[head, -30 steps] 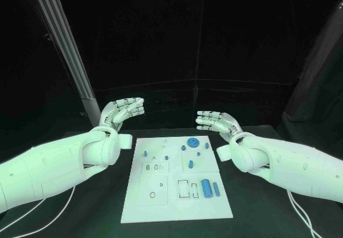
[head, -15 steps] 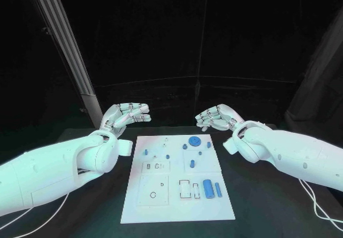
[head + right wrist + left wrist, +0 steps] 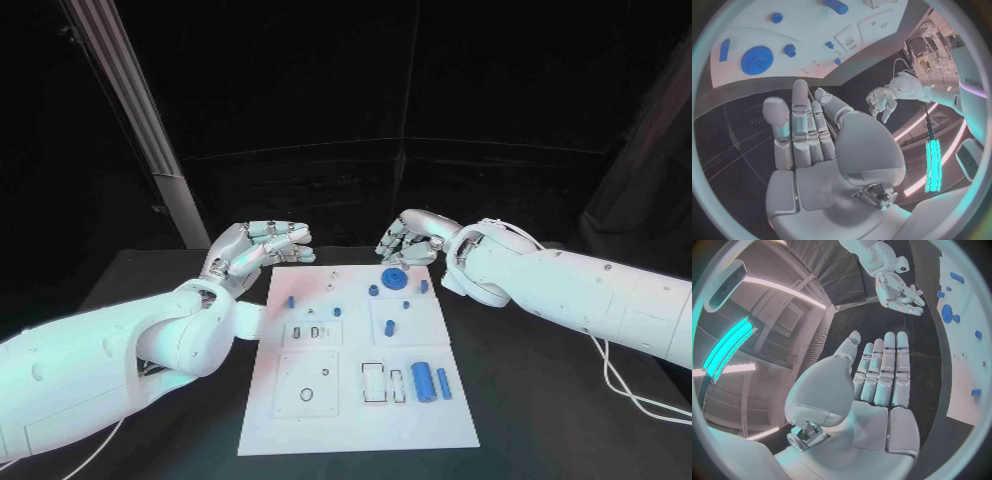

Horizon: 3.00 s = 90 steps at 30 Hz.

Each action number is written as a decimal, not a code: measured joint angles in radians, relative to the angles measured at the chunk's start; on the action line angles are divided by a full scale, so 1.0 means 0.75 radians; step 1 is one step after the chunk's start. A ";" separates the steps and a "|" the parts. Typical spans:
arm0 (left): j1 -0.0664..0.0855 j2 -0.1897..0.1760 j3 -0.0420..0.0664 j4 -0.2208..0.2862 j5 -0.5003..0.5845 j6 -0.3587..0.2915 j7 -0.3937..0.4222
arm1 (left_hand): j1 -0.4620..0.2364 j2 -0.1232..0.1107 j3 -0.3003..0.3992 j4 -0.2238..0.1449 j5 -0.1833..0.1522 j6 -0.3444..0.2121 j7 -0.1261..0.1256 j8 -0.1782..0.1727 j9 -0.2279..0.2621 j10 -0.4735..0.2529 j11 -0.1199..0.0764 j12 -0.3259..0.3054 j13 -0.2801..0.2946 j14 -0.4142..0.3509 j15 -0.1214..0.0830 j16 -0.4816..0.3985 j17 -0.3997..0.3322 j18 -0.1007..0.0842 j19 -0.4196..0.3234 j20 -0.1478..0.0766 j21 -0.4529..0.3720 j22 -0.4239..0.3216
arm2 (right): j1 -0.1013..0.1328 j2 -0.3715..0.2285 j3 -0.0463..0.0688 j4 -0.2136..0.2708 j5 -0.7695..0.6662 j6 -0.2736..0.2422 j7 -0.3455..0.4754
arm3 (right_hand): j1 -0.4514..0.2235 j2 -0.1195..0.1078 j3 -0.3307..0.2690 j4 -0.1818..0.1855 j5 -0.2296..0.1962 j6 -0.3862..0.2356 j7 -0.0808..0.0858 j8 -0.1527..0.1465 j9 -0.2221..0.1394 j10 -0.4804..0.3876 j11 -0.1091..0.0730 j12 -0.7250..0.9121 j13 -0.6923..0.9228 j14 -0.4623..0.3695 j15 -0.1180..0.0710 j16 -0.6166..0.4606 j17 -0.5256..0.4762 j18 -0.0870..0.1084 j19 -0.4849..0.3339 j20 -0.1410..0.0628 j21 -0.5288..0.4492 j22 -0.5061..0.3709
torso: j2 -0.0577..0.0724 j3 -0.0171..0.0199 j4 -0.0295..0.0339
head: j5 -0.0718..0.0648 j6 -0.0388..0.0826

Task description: Assemble the parts on the task board

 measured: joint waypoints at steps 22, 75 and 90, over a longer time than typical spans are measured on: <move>-0.002 -0.007 0.000 0.043 -0.007 0.025 -0.015 | 0.000 0.000 -0.004 -0.004 -0.004 0.005 0.005 -0.006 -0.001 0.000 0.000 -0.014 0.000 0.000 0.000 -0.011 0.001 0.000 0.000 0.000 0.000 -0.003 | 0.020 0.052 0.000 0.006 -0.439 0.160 -0.182 | -0.028 -0.028 0.056 0.004 0.000 0.002 0.012 -0.036 0.000 -0.082 0.019 0.000 0.002 0.013 0.017 0.452 0.223 -0.083 0.211 0.013 0.374 0.590 | 0.102 -0.0069 0.0160 | -0.012 0.024; -0.002 0.000 0.000 0.020 -0.003 0.061 -0.036 | 0.000 0.000 -0.007 -0.007 -0.010 0.005 0.005 -0.011 -0.004 0.000 0.000 -0.019 -0.001 0.000 0.000 -0.017 0.001 0.000 -0.001 0.001 0.000 -0.005 | 0.020 0.126 -0.001 -0.052 -0.473 0.291 -0.190 | -0.037 0.034 0.072 0.017 -0.018 -0.055 0.017 -0.032 -0.003 -0.069 0.021 0.000 0.001 0.008 0.031 0.726 0.383 -0.082 0.242 0.020 0.420 0.590 | 0.117 -0.0070 0.0152 | 0.001 -0.013; -0.002 -0.001 0.000 0.021 -0.003 0.065 -0.039 | -0.005 0.005 -0.007 -0.007 -0.010 0.005 0.005 -0.011 -0.003 0.000 0.000 -0.019 0.000 0.000 0.000 -0.017 0.001 0.000 -0.001 0.001 0.000 -0.006 | 0.021 0.152 -0.001 -0.078 -0.481 0.302 -0.193 | -0.037 0.034 0.079 0.017 -0.018 -0.046 0.016 -0.032 -0.003 -0.060 0.022 0.000 0.001 0.003 0.026 0.732 0.385 -0.082 0.242 0.020 0.420 0.589 | 0.120 -0.0073 0.0143 | 0.003 -0.021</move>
